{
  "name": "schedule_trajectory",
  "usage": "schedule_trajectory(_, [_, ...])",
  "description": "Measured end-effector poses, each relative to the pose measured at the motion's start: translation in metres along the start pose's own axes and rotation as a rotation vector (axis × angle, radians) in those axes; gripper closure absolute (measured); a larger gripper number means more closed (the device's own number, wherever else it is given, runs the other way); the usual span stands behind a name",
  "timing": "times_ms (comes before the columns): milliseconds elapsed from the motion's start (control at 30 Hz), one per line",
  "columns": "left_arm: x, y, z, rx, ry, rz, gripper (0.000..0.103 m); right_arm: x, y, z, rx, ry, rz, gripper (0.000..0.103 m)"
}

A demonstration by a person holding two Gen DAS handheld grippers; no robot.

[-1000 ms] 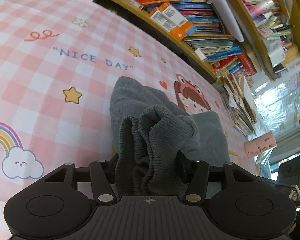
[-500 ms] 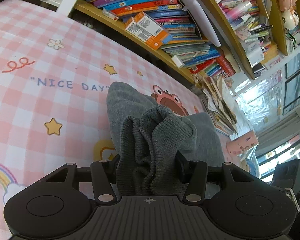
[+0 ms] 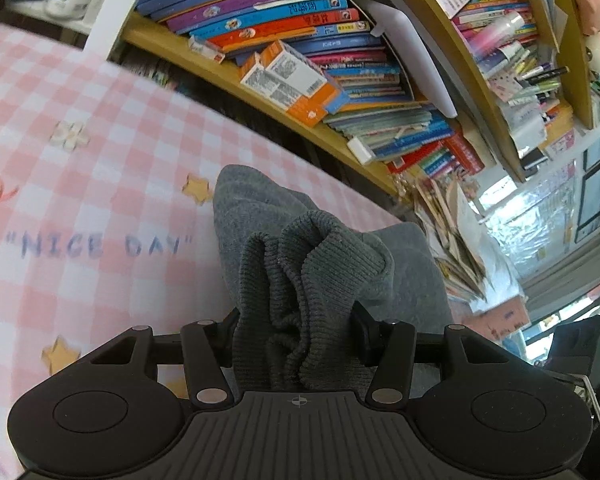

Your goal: Fold clothes

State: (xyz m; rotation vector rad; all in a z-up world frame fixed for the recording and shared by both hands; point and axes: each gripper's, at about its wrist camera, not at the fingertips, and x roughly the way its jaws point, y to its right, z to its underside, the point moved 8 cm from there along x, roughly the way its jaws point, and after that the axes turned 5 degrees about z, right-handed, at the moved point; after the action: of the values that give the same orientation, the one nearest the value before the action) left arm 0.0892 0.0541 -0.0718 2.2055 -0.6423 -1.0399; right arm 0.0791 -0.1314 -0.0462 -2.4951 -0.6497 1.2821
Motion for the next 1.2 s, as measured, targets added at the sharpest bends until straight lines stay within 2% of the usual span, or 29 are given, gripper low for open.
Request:
schedule_trajectory(333, [0.05,-0.004,-0.06,0.006,0.026,-0.03,0.052,0.048,0.026,-0.069,-0.033,0.021,-0.015,0.07])
schedule_trajectory(600, [0.086,-0.018,-0.091,-0.002,0.033,-0.059,0.052,0.089,0.044,-0.104,-0.039,0.019,-0.009,0.07])
schedule_trajectory(900, [0.113,-0.034,-0.111,-0.024,0.068,-0.079,0.051,0.118,0.051,-0.125,-0.068,0.019,0.001,0.07])
schedule_trajectory(1200, [0.126,-0.047,-0.113,-0.042,0.073,-0.116,0.05,0.138,0.062,-0.124,-0.026,0.004,-0.004,0.068])
